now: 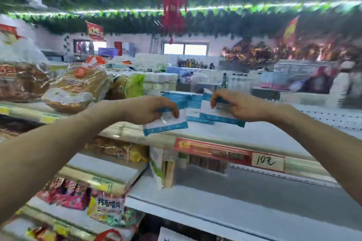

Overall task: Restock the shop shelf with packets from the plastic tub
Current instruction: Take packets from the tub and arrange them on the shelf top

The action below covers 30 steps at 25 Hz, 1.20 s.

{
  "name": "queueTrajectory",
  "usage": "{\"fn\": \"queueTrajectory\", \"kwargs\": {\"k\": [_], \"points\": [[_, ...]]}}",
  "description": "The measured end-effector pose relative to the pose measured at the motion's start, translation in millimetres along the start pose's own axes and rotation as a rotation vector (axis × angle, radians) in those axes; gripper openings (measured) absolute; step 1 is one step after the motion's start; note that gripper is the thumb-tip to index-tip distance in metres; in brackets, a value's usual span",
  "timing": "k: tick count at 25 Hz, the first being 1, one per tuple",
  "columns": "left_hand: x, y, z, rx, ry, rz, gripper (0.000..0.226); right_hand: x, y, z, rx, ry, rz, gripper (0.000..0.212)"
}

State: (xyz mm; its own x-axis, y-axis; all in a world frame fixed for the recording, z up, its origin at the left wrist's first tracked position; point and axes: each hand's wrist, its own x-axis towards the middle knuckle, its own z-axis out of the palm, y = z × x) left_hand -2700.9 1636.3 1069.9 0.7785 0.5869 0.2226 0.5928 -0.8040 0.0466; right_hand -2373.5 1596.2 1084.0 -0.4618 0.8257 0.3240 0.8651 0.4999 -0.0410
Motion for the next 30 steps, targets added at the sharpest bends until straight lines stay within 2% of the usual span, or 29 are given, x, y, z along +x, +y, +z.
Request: {"fn": "queueTrajectory", "kwargs": {"k": [5, 10, 14, 19, 25, 30], "points": [[82.4, 20.8, 2.9, 0.019, 0.076, 0.05, 0.043, -10.9, 100.0, -1.5, -0.004, -0.029, 0.125, 0.039], [126.4, 17.3, 6.0, -0.008, 0.092, 0.0, 0.051, 13.0, 151.9, 20.1, -0.002, -0.099, 0.101, 0.046], [141.5, 9.3, 5.7, 0.016, 0.072, -0.05, 0.05, 42.4, 169.6, 38.5, -0.03, -0.098, 0.034, 0.043], [151.1, -3.7, 5.3, 0.008, 0.056, -0.069, 0.052, 58.9, 184.3, 50.8, -0.16, -0.14, 0.031, 0.054], [163.6, -16.4, 2.9, -0.02, 0.022, -0.022, 0.053, 51.4, 200.3, 59.6, -0.379, -0.1, 0.035, 0.05], [193.8, -12.8, 6.7, -0.035, -0.004, 0.075, 0.053, 34.3, 203.5, 53.3, -0.416, -0.089, 0.067, 0.051]]}}
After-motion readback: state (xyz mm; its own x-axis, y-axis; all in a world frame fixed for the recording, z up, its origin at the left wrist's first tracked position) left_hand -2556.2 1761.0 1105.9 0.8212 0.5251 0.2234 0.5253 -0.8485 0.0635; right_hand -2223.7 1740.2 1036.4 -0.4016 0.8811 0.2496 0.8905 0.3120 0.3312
